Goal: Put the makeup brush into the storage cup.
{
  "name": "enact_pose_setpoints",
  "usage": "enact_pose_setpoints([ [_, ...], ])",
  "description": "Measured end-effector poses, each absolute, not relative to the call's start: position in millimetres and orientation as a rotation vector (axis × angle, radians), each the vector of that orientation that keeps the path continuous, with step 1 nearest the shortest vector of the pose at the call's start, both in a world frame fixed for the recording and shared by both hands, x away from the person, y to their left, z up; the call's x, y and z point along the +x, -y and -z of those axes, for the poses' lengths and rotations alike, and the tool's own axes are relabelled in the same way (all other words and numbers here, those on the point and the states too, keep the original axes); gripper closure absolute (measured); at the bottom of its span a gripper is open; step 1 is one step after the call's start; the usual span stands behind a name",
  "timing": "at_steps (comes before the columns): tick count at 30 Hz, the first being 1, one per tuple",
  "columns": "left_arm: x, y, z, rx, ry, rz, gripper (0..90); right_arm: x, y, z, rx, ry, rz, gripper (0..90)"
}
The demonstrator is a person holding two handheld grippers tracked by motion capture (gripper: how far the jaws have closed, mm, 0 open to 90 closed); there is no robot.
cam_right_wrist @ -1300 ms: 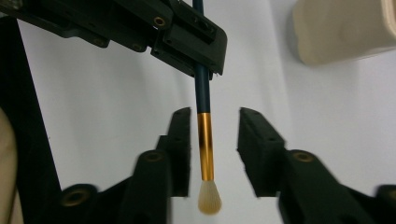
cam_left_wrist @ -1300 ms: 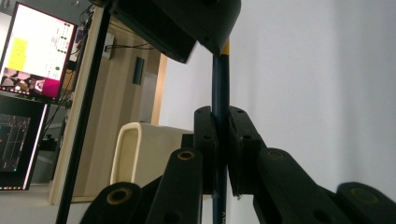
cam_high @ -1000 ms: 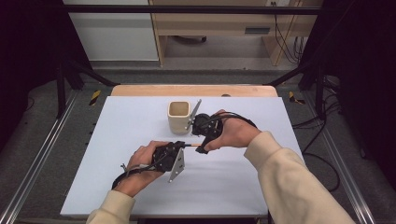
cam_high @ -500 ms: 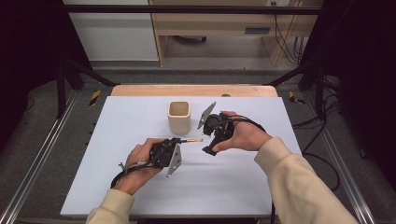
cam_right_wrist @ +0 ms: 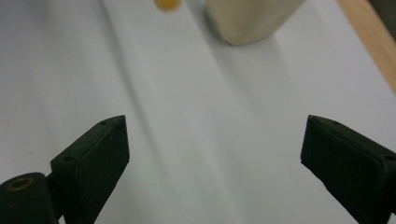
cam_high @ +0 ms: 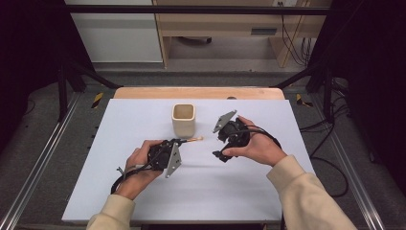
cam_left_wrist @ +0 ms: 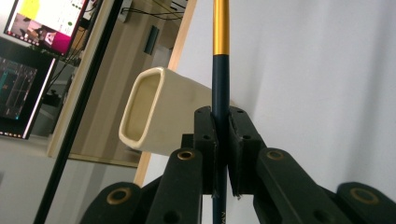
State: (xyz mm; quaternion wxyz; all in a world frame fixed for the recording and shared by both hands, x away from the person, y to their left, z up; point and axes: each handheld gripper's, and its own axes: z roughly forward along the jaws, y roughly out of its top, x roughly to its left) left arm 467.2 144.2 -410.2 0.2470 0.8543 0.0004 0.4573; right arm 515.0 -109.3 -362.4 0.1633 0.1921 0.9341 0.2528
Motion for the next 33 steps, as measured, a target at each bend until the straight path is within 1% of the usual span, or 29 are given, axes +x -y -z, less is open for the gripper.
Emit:
enact_pose_setpoints([
  [3,469.2,-148.6,408.5,2.289,-0.054,-1.221,82.9,510.5,123.0,363.9,0.588,-2.608,-0.782,7.1],
  [5,469.5,-150.7,407.0,2.273,-0.083,-1.225,82.9,503.9,135.9,363.8,0.626,-2.542,-0.839,8.0],
  [7,470.5,-152.3,406.0,2.252,-0.107,-1.212,82.9,502.0,139.7,364.3,0.636,-2.522,-0.852,8.1],
  [11,473.1,-156.0,404.4,2.216,-0.167,-1.168,82.9,494.9,154.6,368.5,0.688,-2.440,-0.905,10.4],
  [12,473.7,-157.4,403.2,2.204,-0.186,-1.154,82.9,491.5,162.9,372.9,0.712,-2.397,-0.904,12.1],
  [16,477.7,-162.2,399.1,2.150,-0.261,-1.100,82.9,486.7,175.0,381.3,0.773,-2.343,-0.953,12.9],
  [20,482.9,-165.3,393.9,2.119,-0.310,-1.076,82.9,479.7,189.3,394.5,0.815,-2.280,-1.026,14.6],
  [28,490.5,-168.1,379.7,2.069,-0.362,-1.055,82.9,469.1,216.5,415.3,0.914,-2.163,-1.110,14.9],
  [33,494.0,-166.0,373.0,2.007,-0.410,-0.996,82.9,461.6,231.0,426.2,0.958,-2.096,-1.184,14.5],
])
